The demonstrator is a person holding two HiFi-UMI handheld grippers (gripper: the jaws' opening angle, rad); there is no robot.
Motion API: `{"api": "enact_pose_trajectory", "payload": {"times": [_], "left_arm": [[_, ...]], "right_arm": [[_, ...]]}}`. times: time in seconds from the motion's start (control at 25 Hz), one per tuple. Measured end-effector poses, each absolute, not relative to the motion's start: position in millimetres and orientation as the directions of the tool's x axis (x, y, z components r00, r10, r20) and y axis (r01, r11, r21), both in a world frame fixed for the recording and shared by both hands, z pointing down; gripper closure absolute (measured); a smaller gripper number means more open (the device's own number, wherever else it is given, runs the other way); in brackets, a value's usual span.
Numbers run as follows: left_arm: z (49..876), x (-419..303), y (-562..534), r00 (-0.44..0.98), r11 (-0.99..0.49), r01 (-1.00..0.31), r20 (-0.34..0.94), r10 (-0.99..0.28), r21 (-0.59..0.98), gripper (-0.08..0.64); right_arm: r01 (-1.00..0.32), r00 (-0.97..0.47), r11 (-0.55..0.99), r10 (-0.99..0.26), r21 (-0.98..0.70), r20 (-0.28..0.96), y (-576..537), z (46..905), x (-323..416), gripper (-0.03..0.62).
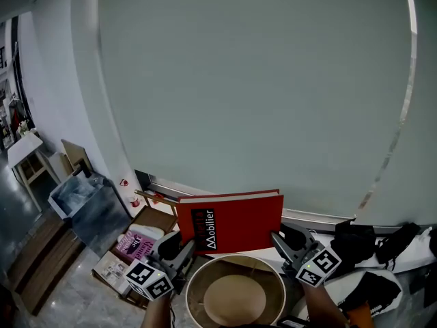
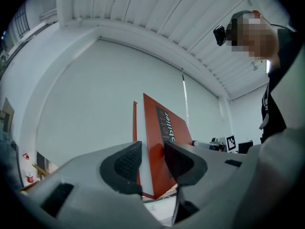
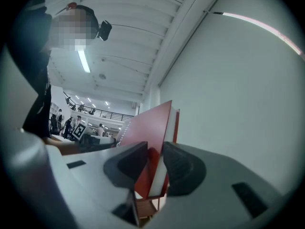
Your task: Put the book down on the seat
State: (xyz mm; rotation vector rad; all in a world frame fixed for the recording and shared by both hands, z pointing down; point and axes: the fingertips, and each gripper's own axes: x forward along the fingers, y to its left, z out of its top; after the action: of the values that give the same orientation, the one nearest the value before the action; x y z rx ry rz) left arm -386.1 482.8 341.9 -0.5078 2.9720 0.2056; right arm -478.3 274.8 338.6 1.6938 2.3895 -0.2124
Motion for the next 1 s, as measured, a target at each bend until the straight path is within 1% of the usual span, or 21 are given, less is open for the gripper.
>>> {"api": "enact_pose_trajectory", "payload": {"times": [0.24, 0.48, 0.64, 1.0], "left_arm": [[339.3, -386.6, 488.9, -0.921, 0.92, -0.377, -0.147, -0.36, 0.11, 0.399], [344.4, -401.0, 487.0, -0.887, 0.886, -0.451, -0.165, -0.431, 0.108, 0.399], [351.2, -412.8, 467.6, -0.844, 0.842, -0.529, -0.163, -0.51, 0.107, 0.4], [356.3, -451.2, 395.0, -0.693, 0.686, -0.72, -0.17, -0.7, 0.106, 0.4]], "right_arm": [[0.932, -0.347, 0.363, 0.899, 0.011, -0.266, 276.5, 332.7, -469.0, 0.476], [0.901, -0.414, 0.434, 0.869, 0.017, -0.27, 268.3, 334.8, -466.7, 0.476], [0.851, -0.501, 0.525, 0.824, 0.023, -0.264, 244.2, 339.8, -459.6, 0.477], [0.708, -0.675, 0.706, 0.685, 0.021, -0.273, 166.3, 342.4, -441.7, 0.477]]}}
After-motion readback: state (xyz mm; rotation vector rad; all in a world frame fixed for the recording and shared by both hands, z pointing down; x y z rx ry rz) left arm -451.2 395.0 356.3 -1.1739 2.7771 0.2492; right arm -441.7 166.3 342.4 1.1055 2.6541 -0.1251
